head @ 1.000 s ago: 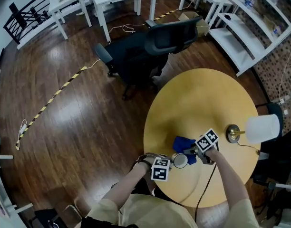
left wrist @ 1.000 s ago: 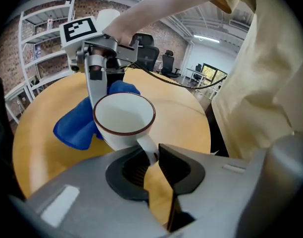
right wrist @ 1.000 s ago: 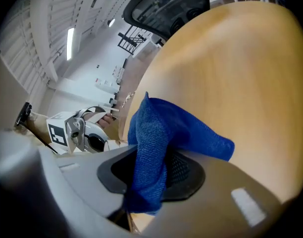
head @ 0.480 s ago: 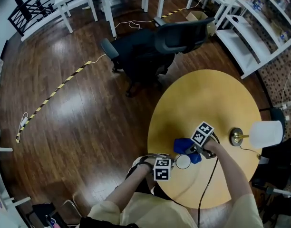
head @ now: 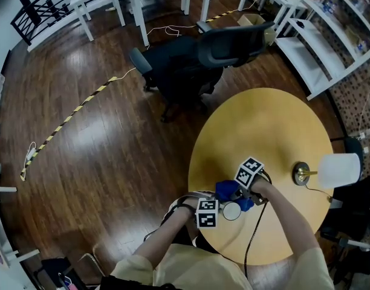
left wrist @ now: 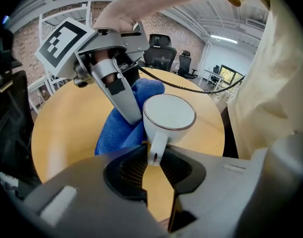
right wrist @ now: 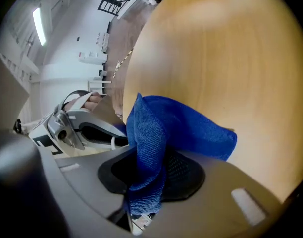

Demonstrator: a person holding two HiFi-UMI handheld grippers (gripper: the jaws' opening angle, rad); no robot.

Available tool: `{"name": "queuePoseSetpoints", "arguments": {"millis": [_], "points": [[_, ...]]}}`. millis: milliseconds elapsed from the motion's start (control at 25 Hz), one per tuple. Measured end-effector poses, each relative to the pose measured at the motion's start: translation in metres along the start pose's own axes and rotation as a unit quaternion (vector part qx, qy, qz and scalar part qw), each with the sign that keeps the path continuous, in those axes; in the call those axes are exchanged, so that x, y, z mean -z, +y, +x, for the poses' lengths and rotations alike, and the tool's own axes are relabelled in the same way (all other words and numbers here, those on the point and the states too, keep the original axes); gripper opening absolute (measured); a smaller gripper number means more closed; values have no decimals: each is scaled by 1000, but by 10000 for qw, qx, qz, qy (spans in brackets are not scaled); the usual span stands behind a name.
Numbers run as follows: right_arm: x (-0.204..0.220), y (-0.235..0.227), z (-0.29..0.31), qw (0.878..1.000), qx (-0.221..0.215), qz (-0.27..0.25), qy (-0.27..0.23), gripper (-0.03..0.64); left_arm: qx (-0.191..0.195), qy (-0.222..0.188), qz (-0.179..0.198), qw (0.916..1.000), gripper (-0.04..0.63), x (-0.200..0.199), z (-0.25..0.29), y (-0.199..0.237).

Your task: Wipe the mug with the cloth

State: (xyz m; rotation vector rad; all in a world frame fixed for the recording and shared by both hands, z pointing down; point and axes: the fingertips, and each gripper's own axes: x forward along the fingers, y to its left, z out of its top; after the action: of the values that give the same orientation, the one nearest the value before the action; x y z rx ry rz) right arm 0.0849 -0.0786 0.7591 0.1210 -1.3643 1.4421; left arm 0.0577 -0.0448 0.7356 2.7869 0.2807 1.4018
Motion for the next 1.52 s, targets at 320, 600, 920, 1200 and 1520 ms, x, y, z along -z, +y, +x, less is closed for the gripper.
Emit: {"name": "queuePoseSetpoints", "arguments": {"millis": [320, 600, 920, 1200, 1520], "points": [[-4, -5, 1, 9952, 257, 934, -132, 115, -695, 154, -420, 9966, 63, 10, 3, 9], [0, -8, 6, 9920, 353, 1204, -114, 118, -1453, -75, -1835, 9722, 60, 17, -3, 27], [-4, -3, 9, 9921, 464, 1156, -149, 117, -1592, -239, -2167, 9629, 48, 18, -5, 30], [-19, 6, 3, 9877, 246, 1462, -507, 123, -1688, -299, -2284, 9584, 49, 17, -6, 31], [-45, 29, -1, 9687, -412, 2077, -1291, 126, -1843, -435, -2616, 9464, 107, 19, -10, 37]]}}
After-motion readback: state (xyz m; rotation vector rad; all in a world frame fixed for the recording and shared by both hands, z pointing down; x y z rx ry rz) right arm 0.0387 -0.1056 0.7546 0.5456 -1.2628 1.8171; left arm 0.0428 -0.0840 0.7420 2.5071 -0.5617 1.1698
